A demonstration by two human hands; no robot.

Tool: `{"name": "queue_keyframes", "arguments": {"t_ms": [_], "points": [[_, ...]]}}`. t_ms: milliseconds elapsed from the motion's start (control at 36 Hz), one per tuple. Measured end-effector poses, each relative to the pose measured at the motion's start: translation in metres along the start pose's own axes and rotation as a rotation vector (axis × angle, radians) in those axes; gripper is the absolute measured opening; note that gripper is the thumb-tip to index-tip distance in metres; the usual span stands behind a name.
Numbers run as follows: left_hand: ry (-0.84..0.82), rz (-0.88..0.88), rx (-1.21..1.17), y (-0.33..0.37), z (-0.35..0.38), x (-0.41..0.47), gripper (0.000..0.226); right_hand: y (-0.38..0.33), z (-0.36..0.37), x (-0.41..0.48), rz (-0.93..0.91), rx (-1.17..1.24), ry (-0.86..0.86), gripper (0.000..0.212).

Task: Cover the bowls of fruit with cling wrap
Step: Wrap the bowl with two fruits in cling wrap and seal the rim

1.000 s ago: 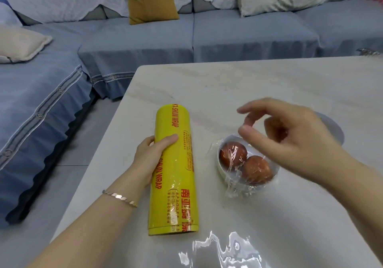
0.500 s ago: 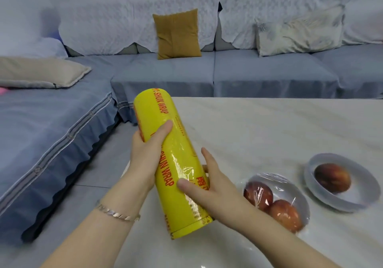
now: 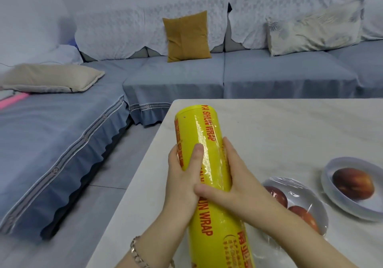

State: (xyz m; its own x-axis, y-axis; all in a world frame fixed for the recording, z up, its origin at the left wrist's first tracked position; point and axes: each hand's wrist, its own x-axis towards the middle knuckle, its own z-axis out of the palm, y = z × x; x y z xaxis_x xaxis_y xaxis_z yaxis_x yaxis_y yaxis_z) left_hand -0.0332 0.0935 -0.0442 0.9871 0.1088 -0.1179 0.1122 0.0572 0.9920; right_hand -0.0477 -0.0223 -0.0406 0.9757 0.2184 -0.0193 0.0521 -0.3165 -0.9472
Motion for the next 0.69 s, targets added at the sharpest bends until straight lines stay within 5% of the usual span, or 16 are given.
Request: {"name": "queue_keyframes", "arguments": {"t_ms": [111, 306, 444, 694], "points": [[-0.03, -0.013, 0.01, -0.002, -0.002, -0.004, 0.068, 0.008, 0.0, 0.002, -0.016, 0.053, 0.141, 0.094], [-0.089, -0.006, 0.082, -0.001, -0.003, -0.013, 0.063, 0.001, -0.005, 0.023, 0.038, 0.21, 0.212, 0.098], [-0.138, 0.016, 0.176, -0.003, -0.007, -0.019, 0.089, -0.013, -0.018, 0.046, 0.059, 0.367, 0.29, 0.069], [0.114, 0.213, 0.328, -0.018, -0.009, 0.016, 0.08, 0.024, -0.047, 0.031, 0.163, 0.156, 0.32, 0.041]]}}
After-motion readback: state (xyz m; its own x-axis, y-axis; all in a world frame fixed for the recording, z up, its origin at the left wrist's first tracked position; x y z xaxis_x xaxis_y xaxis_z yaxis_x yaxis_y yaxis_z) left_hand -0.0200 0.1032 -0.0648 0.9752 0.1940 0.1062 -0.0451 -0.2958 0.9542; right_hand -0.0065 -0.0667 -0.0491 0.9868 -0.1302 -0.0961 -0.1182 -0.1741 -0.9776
